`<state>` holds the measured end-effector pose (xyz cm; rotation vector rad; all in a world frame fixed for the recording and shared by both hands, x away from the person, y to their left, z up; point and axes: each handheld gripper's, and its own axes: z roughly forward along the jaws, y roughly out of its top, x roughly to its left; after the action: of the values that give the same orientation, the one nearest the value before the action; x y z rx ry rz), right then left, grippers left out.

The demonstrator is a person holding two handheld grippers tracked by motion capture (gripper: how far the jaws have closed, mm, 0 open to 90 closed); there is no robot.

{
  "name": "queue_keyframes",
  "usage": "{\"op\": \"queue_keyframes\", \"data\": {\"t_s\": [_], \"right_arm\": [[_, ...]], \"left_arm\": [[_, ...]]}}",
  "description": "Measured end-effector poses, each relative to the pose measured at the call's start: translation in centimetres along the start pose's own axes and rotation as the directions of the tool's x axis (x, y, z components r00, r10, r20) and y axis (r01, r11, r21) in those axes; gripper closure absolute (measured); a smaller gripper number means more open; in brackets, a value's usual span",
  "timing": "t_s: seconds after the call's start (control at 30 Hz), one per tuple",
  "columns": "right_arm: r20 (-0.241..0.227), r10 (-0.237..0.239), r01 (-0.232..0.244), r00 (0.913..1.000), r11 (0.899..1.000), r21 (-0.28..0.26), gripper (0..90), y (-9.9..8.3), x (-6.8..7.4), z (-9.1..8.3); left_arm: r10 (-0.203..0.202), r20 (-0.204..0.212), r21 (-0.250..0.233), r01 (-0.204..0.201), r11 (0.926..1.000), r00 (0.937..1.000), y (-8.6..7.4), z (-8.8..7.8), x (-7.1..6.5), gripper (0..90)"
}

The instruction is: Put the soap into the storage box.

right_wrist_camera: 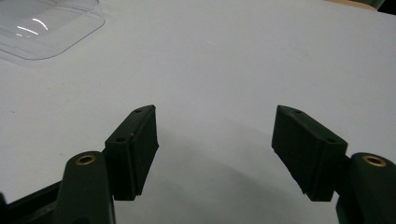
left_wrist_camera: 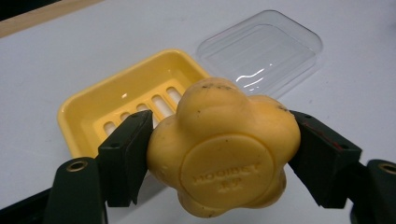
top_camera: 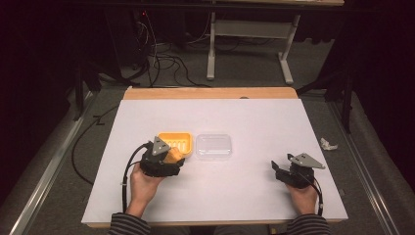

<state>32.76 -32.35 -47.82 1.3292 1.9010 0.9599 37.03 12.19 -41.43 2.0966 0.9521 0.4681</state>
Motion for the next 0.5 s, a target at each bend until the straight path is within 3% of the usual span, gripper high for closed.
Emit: {"op": "queue_keyframes", "data": {"t_s": [0.5], "right_arm": [[0.003,-0.005,0.005,1.0,1.0,-0.008,31.6,0.0,0.0,-0.1]], "left_arm": [[-0.021,-0.047,0.021,0.022,0.9995,0.9987,1.1,0.1,2.3,27.3]]}}
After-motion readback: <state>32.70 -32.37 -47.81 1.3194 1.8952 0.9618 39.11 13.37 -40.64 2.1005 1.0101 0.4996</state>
